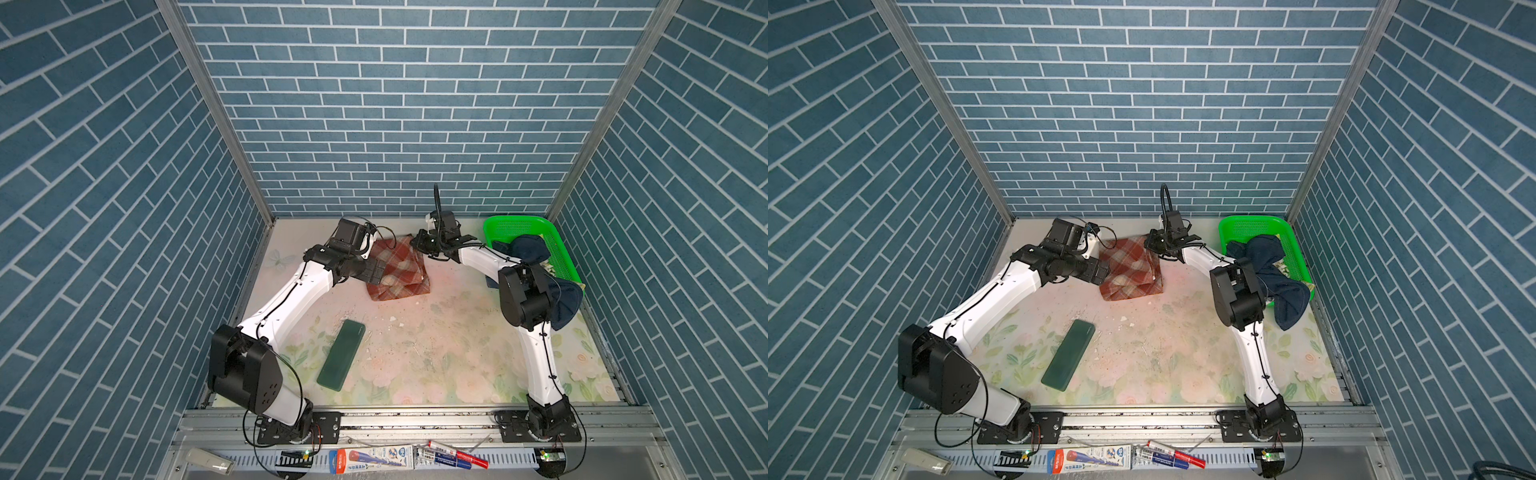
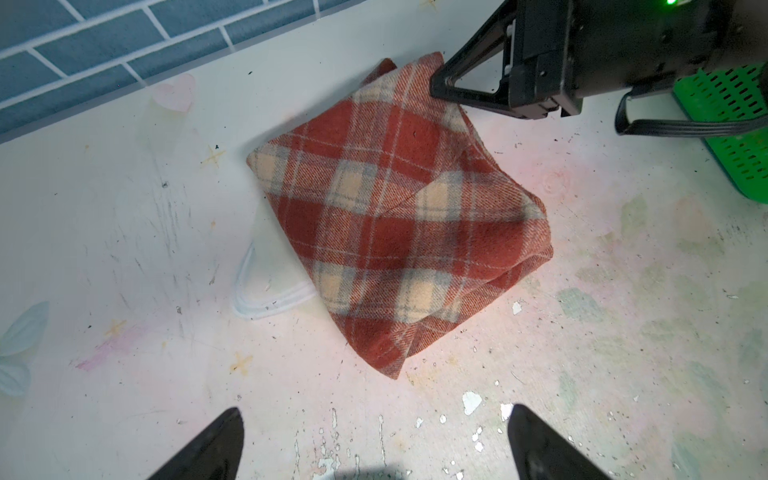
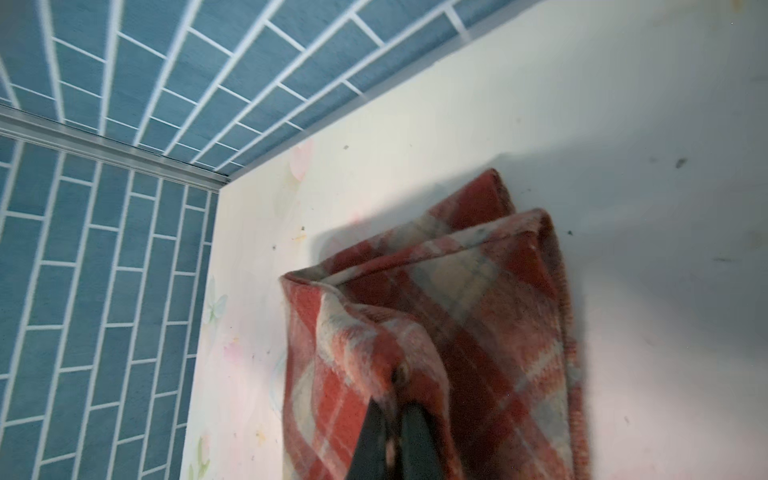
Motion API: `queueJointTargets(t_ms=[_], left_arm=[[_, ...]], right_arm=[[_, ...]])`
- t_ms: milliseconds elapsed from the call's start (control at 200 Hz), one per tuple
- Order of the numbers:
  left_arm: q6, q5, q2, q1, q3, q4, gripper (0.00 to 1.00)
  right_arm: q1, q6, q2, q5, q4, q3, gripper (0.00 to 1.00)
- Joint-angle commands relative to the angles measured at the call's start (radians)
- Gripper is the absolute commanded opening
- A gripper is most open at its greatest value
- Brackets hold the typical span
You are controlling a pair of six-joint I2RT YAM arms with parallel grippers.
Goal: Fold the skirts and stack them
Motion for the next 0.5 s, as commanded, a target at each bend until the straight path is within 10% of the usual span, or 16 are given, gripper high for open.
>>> queueJointTargets(t_ms=[0,185,495], left_arm=[[-0.02,0.014,0.004,0.005,-0.016,0.02,1.0],[-0.108,0.033,0.058,0.006,0.041,0.014,1.0],[-0.255,0.046,0.291,-0.013,0.274,-0.005,1.0]], right_arm=[[-0.017,-0.02,0.012,-0.008,-0.023,0.037,0.14],[-0.046,-0.056,-0.095,0.022,0.001,-0.062,0.5],[-0.051,-0.18,-0.409,0.079,0.272,-0.53,0.53]])
